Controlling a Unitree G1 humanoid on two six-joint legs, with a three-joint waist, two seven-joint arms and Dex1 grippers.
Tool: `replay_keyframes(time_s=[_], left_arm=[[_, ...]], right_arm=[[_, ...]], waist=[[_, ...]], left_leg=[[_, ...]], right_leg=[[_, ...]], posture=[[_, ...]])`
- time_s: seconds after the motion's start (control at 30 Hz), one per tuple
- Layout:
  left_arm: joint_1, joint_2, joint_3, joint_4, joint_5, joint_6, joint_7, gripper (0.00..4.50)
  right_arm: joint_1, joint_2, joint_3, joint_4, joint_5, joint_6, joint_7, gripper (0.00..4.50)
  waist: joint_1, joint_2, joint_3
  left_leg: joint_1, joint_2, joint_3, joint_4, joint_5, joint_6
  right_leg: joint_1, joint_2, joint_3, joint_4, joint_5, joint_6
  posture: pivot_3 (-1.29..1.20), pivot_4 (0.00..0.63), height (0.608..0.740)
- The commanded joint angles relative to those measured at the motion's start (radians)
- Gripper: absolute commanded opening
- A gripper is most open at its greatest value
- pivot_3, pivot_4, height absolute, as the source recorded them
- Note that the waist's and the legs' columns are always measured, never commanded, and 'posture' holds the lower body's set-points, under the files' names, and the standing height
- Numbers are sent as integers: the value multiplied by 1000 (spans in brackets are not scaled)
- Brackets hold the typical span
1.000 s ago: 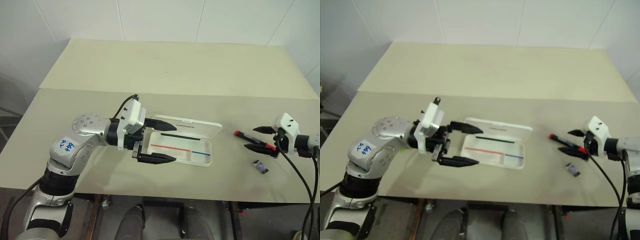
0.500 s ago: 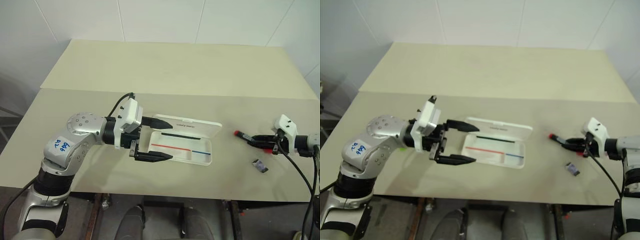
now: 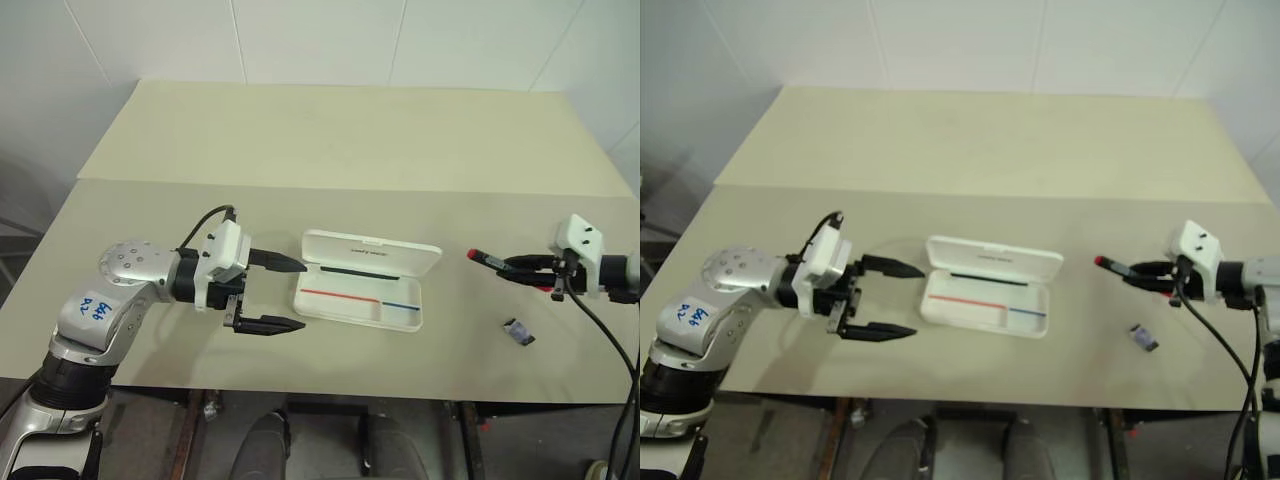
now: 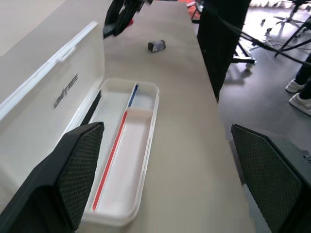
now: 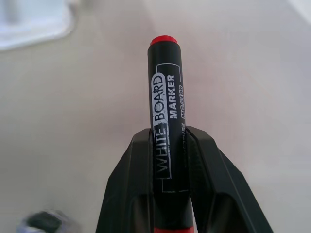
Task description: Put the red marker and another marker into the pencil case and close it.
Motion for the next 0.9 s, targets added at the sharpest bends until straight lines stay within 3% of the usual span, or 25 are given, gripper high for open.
replay_keyframes(time_s=[0.03,0.23,0.37,0.5,0.6,0.67,0.73,0.9], left_arm=[[18,24,38,2,5,-32,-12,4500],[27,42,56,16,3,-38,-15,4500],[24,54,63,20,-4,-35,-24,4500],[22,66,66,28,3,-37,-30,4500],[23,72,64,25,7,-38,-27,4500],[22,75,64,19,5,-33,-24,4500],[19,75,63,15,3,-29,-19,4500],[14,76,62,1,1,-20,-9,4500]], right_arm=[[124,-43,-73,-322,132,193,9,578],[397,-42,-155,-844,342,527,-89,578],[366,29,-129,-1000,446,636,-224,578],[282,121,-40,-1067,472,682,-342,578],[229,196,63,-1071,435,671,-395,578],[207,228,126,-1057,397,645,-404,578],[190,245,177,-1038,356,616,-401,578],[127,289,302,-941,234,510,-383,578]], waist=[[7,0,0],[13,0,0],[8,0,0],[9,-1,0],[10,-2,-1],[11,-1,-1],[12,-1,-1],[9,-2,-1]], left_leg=[[0,0,0,0,0,0],[-2,1,1,0,0,0],[-2,3,4,0,-1,0],[-3,5,6,-1,0,1],[-4,5,7,-1,1,2],[-7,5,7,-1,1,2],[-13,4,6,0,1,2],[-15,4,5,0,0,3]], right_leg=[[0,0,0,0,0,0],[-2,0,0,0,-1,-1],[-2,0,0,-3,0,-3],[-2,1,0,-11,-3,-19],[-3,1,0,-12,-3,-19],[-7,1,1,-11,-2,-17],[-13,1,1,-7,6,-2],[-14,2,1,-7,6,-1]], posture=[[0,150,740],[0,150,740],[0,150,740],[0,150,740],[0,150,740],[0,150,740],[0,150,740],[0,150,740]])
